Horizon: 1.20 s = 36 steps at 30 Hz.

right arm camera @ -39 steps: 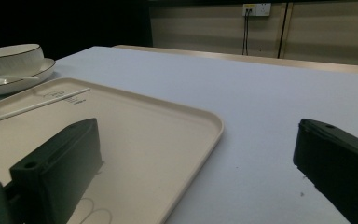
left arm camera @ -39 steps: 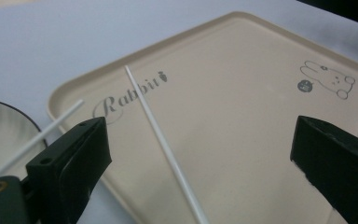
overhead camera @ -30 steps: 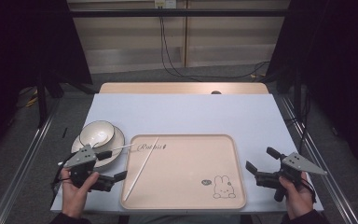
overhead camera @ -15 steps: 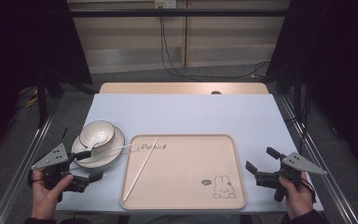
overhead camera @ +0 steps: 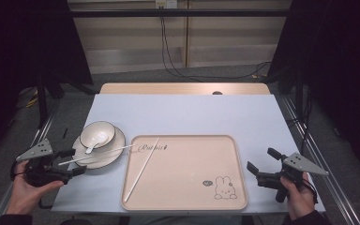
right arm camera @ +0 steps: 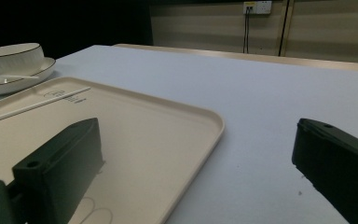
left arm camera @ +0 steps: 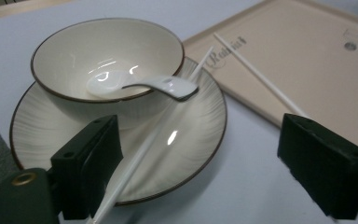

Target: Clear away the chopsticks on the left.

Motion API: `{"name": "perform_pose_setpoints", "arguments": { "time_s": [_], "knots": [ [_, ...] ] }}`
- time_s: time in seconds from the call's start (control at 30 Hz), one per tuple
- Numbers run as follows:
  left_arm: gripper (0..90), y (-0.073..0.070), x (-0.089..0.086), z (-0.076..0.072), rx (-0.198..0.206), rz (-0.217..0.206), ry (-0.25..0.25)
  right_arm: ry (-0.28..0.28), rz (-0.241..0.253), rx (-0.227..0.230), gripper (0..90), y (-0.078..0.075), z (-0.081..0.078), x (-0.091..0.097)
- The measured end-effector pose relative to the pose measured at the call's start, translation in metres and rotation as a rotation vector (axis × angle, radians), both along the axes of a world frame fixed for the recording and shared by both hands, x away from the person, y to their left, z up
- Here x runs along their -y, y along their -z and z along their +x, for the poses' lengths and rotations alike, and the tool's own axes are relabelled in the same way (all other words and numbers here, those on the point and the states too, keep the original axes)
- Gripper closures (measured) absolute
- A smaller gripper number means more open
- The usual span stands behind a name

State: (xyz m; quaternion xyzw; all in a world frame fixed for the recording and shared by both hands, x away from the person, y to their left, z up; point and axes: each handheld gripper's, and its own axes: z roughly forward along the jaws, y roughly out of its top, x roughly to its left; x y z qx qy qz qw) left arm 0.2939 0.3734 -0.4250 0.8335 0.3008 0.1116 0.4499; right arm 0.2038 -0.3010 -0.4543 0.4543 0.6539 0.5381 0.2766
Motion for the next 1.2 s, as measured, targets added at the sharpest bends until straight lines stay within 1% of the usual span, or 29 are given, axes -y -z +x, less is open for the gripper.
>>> {"name": "perform_pose_setpoints", "arguments": {
  "time_s": [0.03,0.07,0.1,0.13,0.17,0.2,0.23,0.27,0.33,0.37,0.4,0.43,0.47,0.5,0.53,0.57,0.6,0.63,0.67,0.73,0.77,0.8,0.83,0.87,0.9,0.97,1.07,1.1,1.2],
  "knots": [
    [18.6,0.001,-0.001,0.003,0.000,0.018,0.007,-0.001,-0.002,0.004,1.2,0.000,0.000,0.000],
    [22.1,0.002,-0.002,0.006,0.002,0.027,0.021,-0.004,-0.005,0.000,1.2,0.000,0.000,0.000],
    [24.6,0.004,-0.003,0.009,0.004,0.047,0.027,-0.002,0.001,-0.004,1.2,0.000,0.000,-0.001],
    [29.6,0.006,-0.004,0.011,0.000,0.061,0.028,-0.003,0.000,-0.003,1.2,0.000,0.000,-0.001],
    [31.5,0.006,-0.004,0.013,-0.006,0.084,0.041,-0.001,0.002,-0.005,1.2,0.000,0.000,-0.001],
    [35.5,0.008,-0.003,0.016,-0.008,0.098,0.049,-0.003,0.002,-0.006,1.2,0.000,0.000,-0.001],
    [38.5,0.009,-0.002,0.018,-0.015,0.121,0.042,-0.006,0.005,-0.009,1.3,0.001,0.000,-0.001],
    [39.1,0.010,-0.002,0.021,-0.031,0.136,0.048,-0.003,0.001,-0.005,1.3,0.001,0.001,0.000],
    [45.4,0.010,-0.001,0.027,-0.046,0.151,0.055,-0.003,0.003,-0.008,1.4,0.001,0.001,-0.001],
    [47.7,0.010,0.000,0.029,-0.033,0.168,0.060,-0.002,0.003,-0.008,1.4,0.001,0.000,-0.001],
    [50.8,0.010,0.002,0.031,-0.032,0.182,0.072,-0.002,0.001,-0.008,1.4,0.001,0.000,-0.001],
    [52.4,0.009,0.003,0.033,-0.038,0.180,0.087,-0.002,0.002,-0.009,1.4,0.001,0.000,-0.001],
    [53.4,0.009,0.005,0.035,-0.038,0.203,0.087,-0.001,0.003,-0.009,1.4,0.001,0.000,0.000],
    [53.4,0.010,0.006,0.036,-0.046,0.209,0.100,-0.001,0.003,-0.009,1.4,0.001,0.000,0.000],
    [56.6,0.011,0.008,0.038,-0.046,0.221,0.104,-0.001,0.003,-0.009,1.4,0.001,0.000,0.000],
    [58.3,0.012,0.010,0.039,-0.051,0.220,0.101,-0.002,0.004,-0.010,1.4,0.001,0.000,0.000],
    [59.4,0.013,0.011,0.040,-0.053,0.225,0.123,-0.002,0.004,-0.010,1.4,0.001,0.000,0.000],
    [63.5,0.014,0.013,0.041,-0.050,0.238,0.119,-0.001,0.005,-0.011,1.4,0.001,0.000,0.000],
    [63.8,0.014,0.014,0.043,-0.064,0.254,0.124,-0.001,0.003,-0.010,1.4,0.001,0.000,0.000],
    [67.7,0.015,0.017,0.045,-0.065,0.252,0.117,-0.004,0.003,-0.010,1.4,0.001,0.000,-0.001],
    [69.3,0.014,0.019,0.045,-0.085,0.243,0.128,-0.002,0.002,-0.008,1.4,0.001,0.000,-0.001],
    [70.0,0.014,0.022,0.046,-0.083,0.262,0.129,-0.004,0.002,-0.010,1.4,0.001,0.001,0.000],
    [71.2,0.014,0.024,0.046,-0.084,0.270,0.131,-0.003,0.000,-0.007,1.4,0.001,0.001,0.000],
    [72.5,0.013,0.025,0.047,-0.094,0.270,0.144,-0.003,0.000,-0.007,1.4,0.001,0.001,0.000],
    [75.8,0.013,0.026,0.047,-0.093,0.276,0.141,-0.004,0.000,-0.007,1.4,0.001,0.001,0.000],
    [77.0,0.012,0.029,0.047,-0.101,0.278,0.143,-0.005,0.001,-0.007,1.4,0.001,0.001,0.000],
    [78.6,0.013,0.033,0.049,-0.121,0.283,0.160,-0.003,0.002,-0.009,1.4,0.001,0.000,0.000],
    [79.0,0.013,0.034,0.049,-0.117,0.283,0.166,-0.003,0.002,-0.009,1.4,0.001,0.000,0.000],
    [79.0,0.015,0.037,0.049,-0.127,0.299,0.184,-0.003,0.004,-0.010,1.4,0.001,0.000,0.000]
  ]
}}
